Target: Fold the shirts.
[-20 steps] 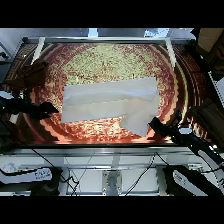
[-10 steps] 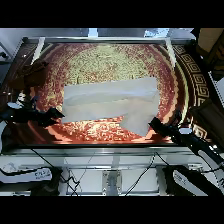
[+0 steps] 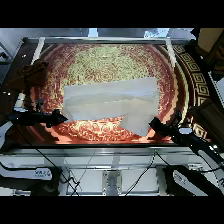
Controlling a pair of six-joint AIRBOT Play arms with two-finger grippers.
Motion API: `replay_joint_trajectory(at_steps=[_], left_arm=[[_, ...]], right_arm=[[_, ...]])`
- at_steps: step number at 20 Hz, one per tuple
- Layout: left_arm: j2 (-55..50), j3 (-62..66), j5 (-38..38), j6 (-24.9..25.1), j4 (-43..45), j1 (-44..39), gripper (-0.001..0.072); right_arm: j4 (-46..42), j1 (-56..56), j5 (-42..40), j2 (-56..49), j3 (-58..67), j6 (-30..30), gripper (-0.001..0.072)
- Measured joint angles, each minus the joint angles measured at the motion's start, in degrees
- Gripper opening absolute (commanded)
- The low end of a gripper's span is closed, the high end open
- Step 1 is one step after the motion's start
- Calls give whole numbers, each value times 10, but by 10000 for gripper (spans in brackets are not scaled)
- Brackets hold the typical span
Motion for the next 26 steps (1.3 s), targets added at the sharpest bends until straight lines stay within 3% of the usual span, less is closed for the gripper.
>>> replay_joint_trajectory(at_steps=[5,12,13,16,20,26], left_arm=[[-5,-1,5,44,-33,0,15],[-5,-1,5,58,-43,0,15],[-5,-1,5,59,-43,0,15],[-5,-1,5,60,-45,0,15],[-5,-1,4,61,-45,0,15],[-5,-1,3,72,-46,0,15]], right_arm=[[-20,-1,63,3,38,-43,288],[-41,-34,103,36,75,-50,288],[-51,-46,109,38,77,-45,289],[-108,-81,134,42,79,-1,380],[-160,-102,172,40,80,44,381],[-136,-108,205,28,80,61,381]])
